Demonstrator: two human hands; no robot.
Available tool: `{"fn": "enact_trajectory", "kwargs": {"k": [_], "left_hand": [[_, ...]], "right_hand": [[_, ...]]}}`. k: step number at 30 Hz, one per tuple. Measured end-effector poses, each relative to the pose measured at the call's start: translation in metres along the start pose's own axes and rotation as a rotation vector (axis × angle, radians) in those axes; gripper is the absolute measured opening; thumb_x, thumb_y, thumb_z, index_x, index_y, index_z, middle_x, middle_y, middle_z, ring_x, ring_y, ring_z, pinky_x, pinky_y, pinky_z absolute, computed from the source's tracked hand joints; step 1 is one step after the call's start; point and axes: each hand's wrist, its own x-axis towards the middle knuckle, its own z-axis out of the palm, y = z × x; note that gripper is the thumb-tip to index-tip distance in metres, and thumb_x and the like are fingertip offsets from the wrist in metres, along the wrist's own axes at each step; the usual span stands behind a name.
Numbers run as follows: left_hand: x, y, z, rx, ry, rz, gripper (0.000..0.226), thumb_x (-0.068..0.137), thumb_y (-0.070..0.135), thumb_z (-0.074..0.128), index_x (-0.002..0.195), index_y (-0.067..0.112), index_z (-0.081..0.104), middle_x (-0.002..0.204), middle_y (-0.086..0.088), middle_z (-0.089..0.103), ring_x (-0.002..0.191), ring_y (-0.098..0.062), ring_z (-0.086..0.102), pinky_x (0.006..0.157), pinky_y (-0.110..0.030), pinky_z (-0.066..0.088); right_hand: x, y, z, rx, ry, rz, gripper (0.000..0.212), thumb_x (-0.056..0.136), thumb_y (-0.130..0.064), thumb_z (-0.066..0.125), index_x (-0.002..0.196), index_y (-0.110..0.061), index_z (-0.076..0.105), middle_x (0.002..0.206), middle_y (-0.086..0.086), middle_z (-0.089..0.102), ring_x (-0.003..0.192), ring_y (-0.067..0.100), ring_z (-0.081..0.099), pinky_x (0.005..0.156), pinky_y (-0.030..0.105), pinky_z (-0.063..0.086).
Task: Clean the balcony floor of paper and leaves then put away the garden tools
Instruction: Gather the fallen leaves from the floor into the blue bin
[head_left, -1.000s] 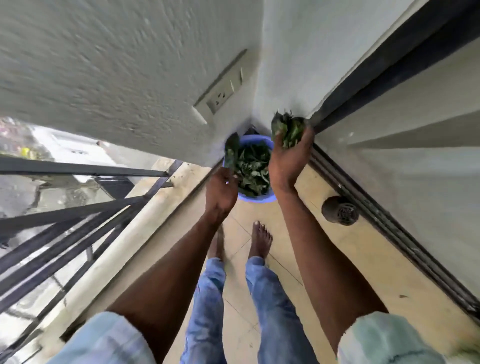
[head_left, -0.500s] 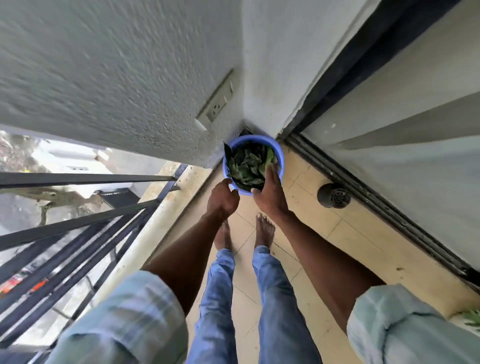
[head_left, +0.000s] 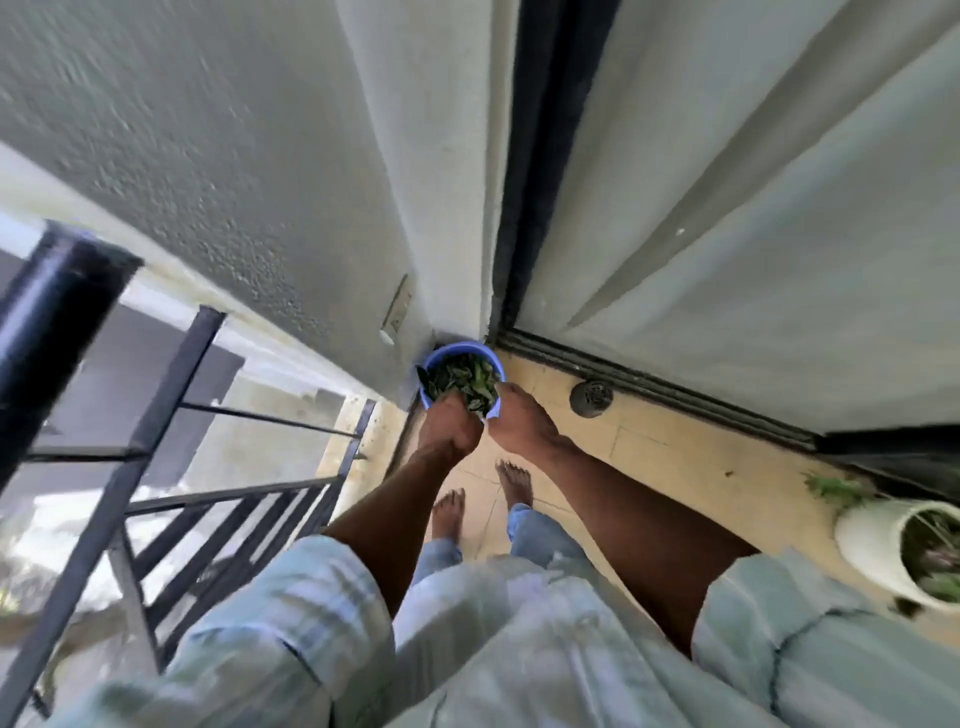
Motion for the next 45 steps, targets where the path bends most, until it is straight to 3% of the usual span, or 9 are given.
{"fn": "enact_trajectory", "kwargs": {"k": [3, 6, 12, 19, 29, 35, 39, 45], "left_hand": [[-0.019, 0.002, 0.0, 0.124, -0.033, 0.139, 0.04, 0.084, 0.012, 0.05, 0.122, 0.003, 0.056, 0.128, -0.019, 0.057, 0.121, -0.037, 0.052, 0.098, -0.037, 0.042], [-0.033, 0.0, 0.006, 0.263, -0.105, 0.25, 0.041, 0.085, 0.015, 0.049, 0.124, 0.001, 0.052, 0.131, -0.02, 0.054, 0.124, -0.037, 0.048, 0.101, -0.038, 0.039], [-0.059, 0.004, 0.034, 0.515, -0.217, 0.452, 0.041, 0.088, 0.016, 0.05, 0.126, 0.0, 0.048, 0.13, -0.023, 0.053, 0.123, -0.04, 0.048, 0.099, -0.04, 0.041], [-0.103, 0.043, 0.095, 0.763, -0.383, 0.674, 0.05, 0.086, 0.018, 0.051, 0.134, 0.004, 0.045, 0.139, -0.019, 0.046, 0.131, -0.035, 0.042, 0.106, -0.04, 0.039], [-0.209, 0.088, 0.239, 1.005, -0.484, 0.893, 0.053, 0.089, 0.021, 0.051, 0.139, 0.007, 0.042, 0.143, -0.016, 0.044, 0.132, -0.034, 0.042, 0.106, -0.039, 0.039], [-0.312, 0.113, 0.35, 1.129, -0.525, 1.059, 0.053, 0.091, 0.024, 0.053, 0.14, 0.01, 0.042, 0.144, -0.013, 0.043, 0.133, -0.032, 0.041, 0.107, -0.039, 0.039], [-0.38, 0.123, 0.413, 1.161, -0.583, 1.156, 0.054, 0.09, 0.023, 0.052, 0.142, 0.011, 0.041, 0.146, -0.011, 0.043, 0.134, -0.029, 0.041, 0.108, -0.037, 0.038], [-0.456, 0.126, 0.49, 1.314, -0.671, 1.328, 0.05, 0.09, 0.02, 0.052, 0.138, 0.011, 0.044, 0.142, -0.01, 0.044, 0.132, -0.029, 0.041, 0.104, -0.039, 0.04]], "right_hand": [[-0.036, 0.0, 0.001, 0.039, 0.068, 0.059, 0.05, 0.082, -0.014, 0.056, 0.131, -0.013, 0.049, 0.132, 0.011, 0.053, 0.122, 0.032, 0.053, 0.095, 0.038, 0.048], [-0.071, 0.003, 0.009, 0.092, 0.138, 0.172, 0.054, 0.084, -0.014, 0.057, 0.136, -0.009, 0.045, 0.14, 0.01, 0.049, 0.127, 0.03, 0.049, 0.101, 0.035, 0.044], [-0.128, 0.025, 0.034, 0.224, 0.248, 0.402, 0.057, 0.086, -0.018, 0.058, 0.139, -0.008, 0.039, 0.143, 0.012, 0.044, 0.13, 0.031, 0.046, 0.104, 0.038, 0.042], [-0.21, 0.089, 0.054, 0.406, 0.411, 0.677, 0.057, 0.085, -0.02, 0.06, 0.137, -0.008, 0.04, 0.14, 0.014, 0.047, 0.127, 0.033, 0.048, 0.104, 0.039, 0.042], [-0.357, 0.205, 0.12, 0.607, 0.514, 0.943, 0.062, 0.086, -0.019, 0.059, 0.143, -0.006, 0.036, 0.146, 0.013, 0.043, 0.131, 0.031, 0.045, 0.106, 0.041, 0.042], [-0.478, 0.299, 0.147, 0.692, 0.662, 1.106, 0.059, 0.086, -0.016, 0.056, 0.141, -0.006, 0.037, 0.142, 0.013, 0.045, 0.127, 0.031, 0.047, 0.103, 0.04, 0.044], [-0.538, 0.323, 0.171, 0.739, 0.773, 1.219, 0.047, 0.086, -0.013, 0.056, 0.13, -0.005, 0.044, 0.131, 0.013, 0.048, 0.117, 0.035, 0.052, 0.092, 0.041, 0.047], [-0.594, 0.354, 0.219, 0.882, 0.884, 1.361, 0.046, 0.085, -0.008, 0.053, 0.129, -0.003, 0.041, 0.13, 0.014, 0.045, 0.115, 0.036, 0.05, 0.091, 0.044, 0.046]]}}
